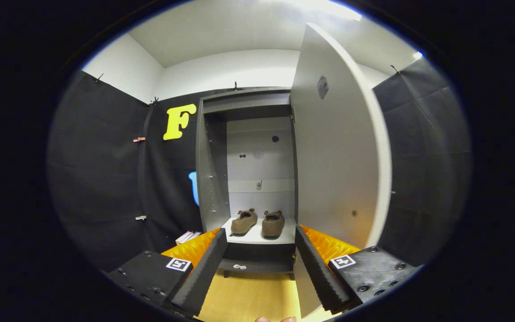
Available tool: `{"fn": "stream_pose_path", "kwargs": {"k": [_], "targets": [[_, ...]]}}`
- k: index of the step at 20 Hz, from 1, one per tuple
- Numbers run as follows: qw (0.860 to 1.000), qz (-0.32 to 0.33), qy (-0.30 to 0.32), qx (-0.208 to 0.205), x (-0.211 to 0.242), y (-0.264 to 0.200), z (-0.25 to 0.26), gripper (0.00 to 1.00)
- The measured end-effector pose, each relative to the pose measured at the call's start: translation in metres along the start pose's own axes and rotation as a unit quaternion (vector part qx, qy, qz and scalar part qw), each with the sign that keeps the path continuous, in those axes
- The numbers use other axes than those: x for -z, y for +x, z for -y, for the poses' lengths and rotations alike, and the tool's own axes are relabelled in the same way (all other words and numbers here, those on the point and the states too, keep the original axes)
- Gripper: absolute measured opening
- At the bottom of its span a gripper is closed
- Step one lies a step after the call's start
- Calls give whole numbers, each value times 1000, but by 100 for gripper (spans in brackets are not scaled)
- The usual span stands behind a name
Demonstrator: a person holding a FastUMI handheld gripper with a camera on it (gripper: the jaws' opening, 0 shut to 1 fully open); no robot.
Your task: Open the shoe cabinet door, grab the shoes and put them into the shoe cabinet, then close the shoe cabinet door.
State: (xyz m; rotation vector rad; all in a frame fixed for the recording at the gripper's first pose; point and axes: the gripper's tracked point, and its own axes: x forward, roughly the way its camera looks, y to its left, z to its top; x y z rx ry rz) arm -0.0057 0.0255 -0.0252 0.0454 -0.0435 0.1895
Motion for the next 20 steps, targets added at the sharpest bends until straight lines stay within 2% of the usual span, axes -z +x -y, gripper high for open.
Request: {"fn": "stream_pose_path", "kwargs": {"k": [5, 9, 14, 17, 20], "targets": [[999, -9, 31, 17, -2, -45, 49, 97], [995, -5, 39, 88, -6, -60, 122, 97], [988, -14, 34, 152, -1, -47, 189, 98], [986, -17, 29, 163, 2, -30, 208, 98], [988, -18, 35, 150, 2, -15, 200, 98]]}}
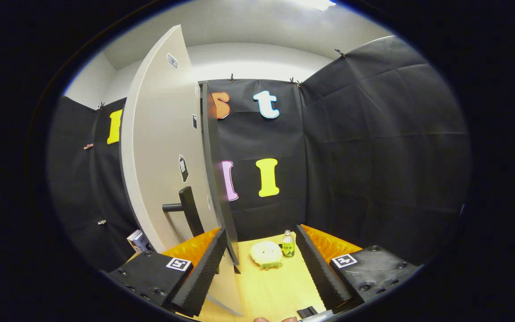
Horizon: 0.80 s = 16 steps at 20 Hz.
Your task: Open the shoe cabinet door, grab the shoes and put them into the shoe cabinet, then close the shoe cabinet door.
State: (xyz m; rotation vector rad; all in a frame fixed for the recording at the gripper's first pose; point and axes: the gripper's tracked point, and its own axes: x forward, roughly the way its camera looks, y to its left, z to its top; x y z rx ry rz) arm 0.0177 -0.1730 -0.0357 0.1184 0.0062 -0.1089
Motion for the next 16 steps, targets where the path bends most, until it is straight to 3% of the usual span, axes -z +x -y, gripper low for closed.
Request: {"fn": "stream_pose_path", "kwargs": {"k": [9, 16], "targets": [[1000, 1, 1, 2, 6, -9, -31, 98], [997, -14, 40, -60, 22, -14, -102, 98]]}}
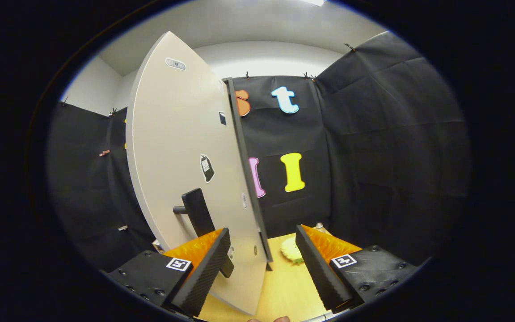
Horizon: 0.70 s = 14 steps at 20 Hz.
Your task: Open the shoe cabinet door, grab the shoes and put them into the shoe cabinet, then close the shoe cabinet door.
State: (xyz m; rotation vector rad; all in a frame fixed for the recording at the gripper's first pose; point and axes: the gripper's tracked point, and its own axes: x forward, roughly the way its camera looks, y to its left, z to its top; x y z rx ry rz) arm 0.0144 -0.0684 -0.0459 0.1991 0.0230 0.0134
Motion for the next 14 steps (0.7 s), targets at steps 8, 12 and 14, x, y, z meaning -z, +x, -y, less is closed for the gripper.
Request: {"fn": "stream_pose_path", "kwargs": {"k": [8, 12, 14], "targets": [[997, 23, -62, 25, 12, 28, -72, 98], [996, 12, -88, -9, 27, 39, -122, 98], [995, 7, -94, -24, 32, 44, -136, 98]]}}
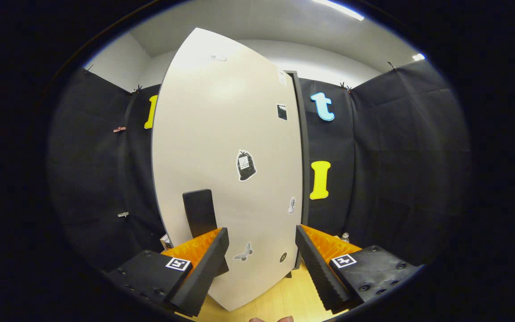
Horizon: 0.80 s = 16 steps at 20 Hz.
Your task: Open the shoe cabinet door, grab the shoes and put them into the shoe cabinet, then close the shoe cabinet door.
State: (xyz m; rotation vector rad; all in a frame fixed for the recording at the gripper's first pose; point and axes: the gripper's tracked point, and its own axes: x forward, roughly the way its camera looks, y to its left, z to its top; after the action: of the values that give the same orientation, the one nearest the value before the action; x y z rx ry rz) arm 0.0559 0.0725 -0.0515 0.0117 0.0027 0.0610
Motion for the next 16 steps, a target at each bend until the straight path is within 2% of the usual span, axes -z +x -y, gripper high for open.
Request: {"fn": "stream_pose_path", "kwargs": {"k": [4, 16], "targets": [[1000, 2, 2, -10, -2, 4, -8, 98], [1000, 0, 11, 0, -1, 8, 6, 98]]}}
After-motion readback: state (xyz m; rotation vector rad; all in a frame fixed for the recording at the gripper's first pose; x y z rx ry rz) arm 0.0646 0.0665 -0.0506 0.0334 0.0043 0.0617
